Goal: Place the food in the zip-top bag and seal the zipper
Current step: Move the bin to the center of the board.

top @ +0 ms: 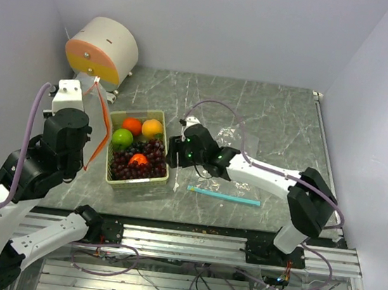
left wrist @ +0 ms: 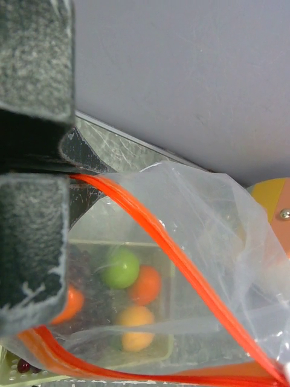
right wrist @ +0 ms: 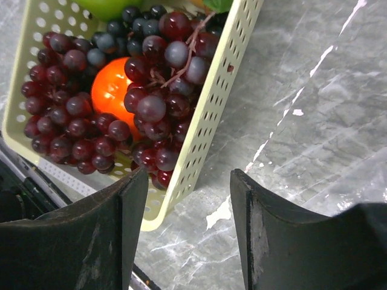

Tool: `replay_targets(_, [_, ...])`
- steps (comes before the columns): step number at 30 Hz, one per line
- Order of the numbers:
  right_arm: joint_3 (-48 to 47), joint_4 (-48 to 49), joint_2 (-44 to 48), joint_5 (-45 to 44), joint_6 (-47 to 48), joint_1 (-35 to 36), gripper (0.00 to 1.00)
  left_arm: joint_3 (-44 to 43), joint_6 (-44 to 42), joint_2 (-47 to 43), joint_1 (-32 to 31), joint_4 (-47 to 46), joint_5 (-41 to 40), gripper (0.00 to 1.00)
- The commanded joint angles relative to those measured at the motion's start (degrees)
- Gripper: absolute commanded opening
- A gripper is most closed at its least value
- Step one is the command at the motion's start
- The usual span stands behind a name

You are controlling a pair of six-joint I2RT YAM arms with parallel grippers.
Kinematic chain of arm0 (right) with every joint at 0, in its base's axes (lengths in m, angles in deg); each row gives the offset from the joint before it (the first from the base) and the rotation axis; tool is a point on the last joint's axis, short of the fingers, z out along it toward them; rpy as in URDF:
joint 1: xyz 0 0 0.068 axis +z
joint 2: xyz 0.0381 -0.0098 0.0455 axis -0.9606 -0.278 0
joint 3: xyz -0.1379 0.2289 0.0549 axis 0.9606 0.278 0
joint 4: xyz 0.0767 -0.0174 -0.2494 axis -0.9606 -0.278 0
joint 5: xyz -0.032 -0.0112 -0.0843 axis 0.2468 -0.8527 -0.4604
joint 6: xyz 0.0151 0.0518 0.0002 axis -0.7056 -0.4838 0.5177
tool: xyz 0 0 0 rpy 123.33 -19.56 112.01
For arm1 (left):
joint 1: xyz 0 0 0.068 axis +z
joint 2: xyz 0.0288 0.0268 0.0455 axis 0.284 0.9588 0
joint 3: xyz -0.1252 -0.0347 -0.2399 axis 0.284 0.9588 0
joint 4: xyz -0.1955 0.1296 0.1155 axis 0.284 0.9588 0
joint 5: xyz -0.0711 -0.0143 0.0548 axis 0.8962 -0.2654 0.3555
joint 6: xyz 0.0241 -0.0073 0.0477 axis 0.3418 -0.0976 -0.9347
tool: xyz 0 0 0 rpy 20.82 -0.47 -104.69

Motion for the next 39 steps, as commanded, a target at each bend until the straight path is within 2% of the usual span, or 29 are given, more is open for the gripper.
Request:
replay_targets(1, [-0.25, 2.2, -2.99, 2.47, 0.22, -0.18, 0.55, 0.26, 0.81, 0.12, 0.31, 1.29, -1.3, 0.07])
replay_targets(4, [-0.39, 3.69, -4.78, 3.25, 0.31, -0.15, 0.54, 0.67, 1.03, 0.0, 0.33, 1.66, -1.06, 0.07])
replay_targets(14, [-3.7, 4.88, -10.62, 3.14, 0.73, -0.18, 0.41, 0.54, 0.73, -1.23, 0.3, 3.28, -1.6, 0.07])
replay_targets(15, [-3.99, 4.63, -10.91, 2.83, 0.74, -0.15, 0.35, 0.46, 0.75, -1.32, 0.3, 3.38, -1.52, 0.07])
replay_targets(18, [-4.41, 2.43, -10.34, -1.66, 0.05, -0.16, 0.01, 0.38, 0.78, -1.68, 0.31, 3.64, -1.53, 0.07])
replay_targets(24, [0.03, -3.81, -2.46, -19.91, -3.6, -0.17, 0.0, 0.25, 0.86, -1.4, 0.3, 3.59, -0.74, 0.07])
replay_targets(28, [3.99, -8.48, 3.82, -28.67, -7.59, -0.7, 0.0, 1.42, 1.34, -0.7, 0.29, 3.16, 0.77, 0.07])
replay_targets(34, [11.37, -10.65, 10.44, -33.08, -13.97, -2.84, 0.0, 3.61, 2.76, 0.19, 0.26, 1.8, 3.77, 0.07])
replay_targets(39, [13.24, -11.81, 13.67, -34.29, -15.54, -4.28, 0.0, 6.32, 5.09, 1.87, 0.29, 0.62, 7.7, 0.07])
